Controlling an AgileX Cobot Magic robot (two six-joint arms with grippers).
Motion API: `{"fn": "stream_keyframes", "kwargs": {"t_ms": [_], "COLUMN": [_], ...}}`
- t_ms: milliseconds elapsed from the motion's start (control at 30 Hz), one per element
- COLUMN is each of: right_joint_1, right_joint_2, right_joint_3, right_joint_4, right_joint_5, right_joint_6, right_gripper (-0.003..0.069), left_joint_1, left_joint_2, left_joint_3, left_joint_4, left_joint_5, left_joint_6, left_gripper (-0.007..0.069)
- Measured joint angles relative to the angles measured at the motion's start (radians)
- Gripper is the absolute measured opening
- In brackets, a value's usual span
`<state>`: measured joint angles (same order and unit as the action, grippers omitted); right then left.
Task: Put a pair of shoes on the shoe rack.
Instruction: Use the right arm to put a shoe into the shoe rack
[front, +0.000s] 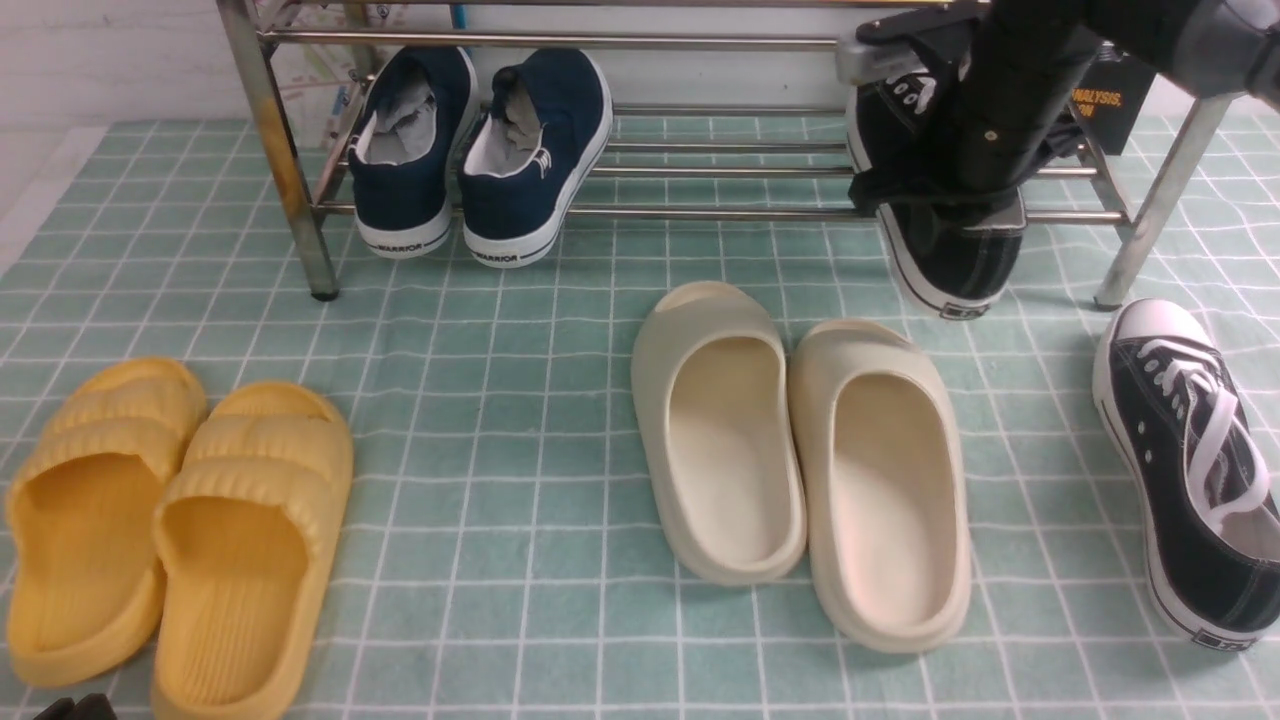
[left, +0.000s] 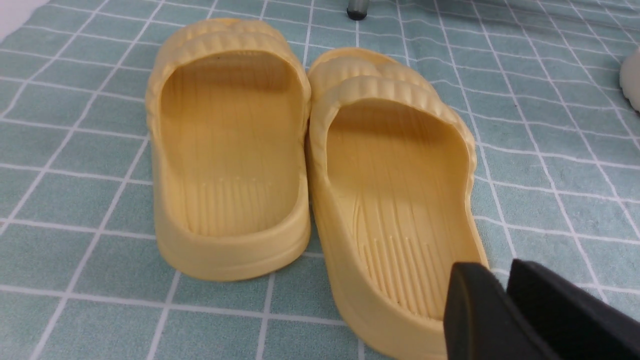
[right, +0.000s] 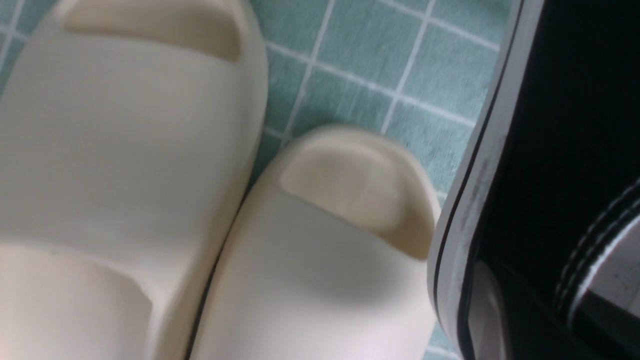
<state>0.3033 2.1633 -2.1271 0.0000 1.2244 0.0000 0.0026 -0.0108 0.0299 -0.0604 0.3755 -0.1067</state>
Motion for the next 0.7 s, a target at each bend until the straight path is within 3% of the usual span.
{"fn": "stream_keyframes", "kwargs": {"t_ms": [567, 700], "right_joint_1": [-0.005, -0.009], "right_joint_2": [0.112, 0.112], "right_joint_3": [-0.132, -0.132], "right_joint_4": [-0.005, 0.000], "right_joint_5": [-0.062, -0.076], "right_joint_6": [-0.038, -0.039], "right_gripper": [0.0020, 0.0056], "left_joint_1": [0.000, 0.000], "left_joint_2": [0.000, 0.000], "left_joint_3": [0.000, 0.000], "left_joint_4": [0.000, 0.000], "left_joint_5": [0.000, 0.000], "left_joint_6": [0.000, 0.000], "left_gripper": [0.0127, 0.0129]}}
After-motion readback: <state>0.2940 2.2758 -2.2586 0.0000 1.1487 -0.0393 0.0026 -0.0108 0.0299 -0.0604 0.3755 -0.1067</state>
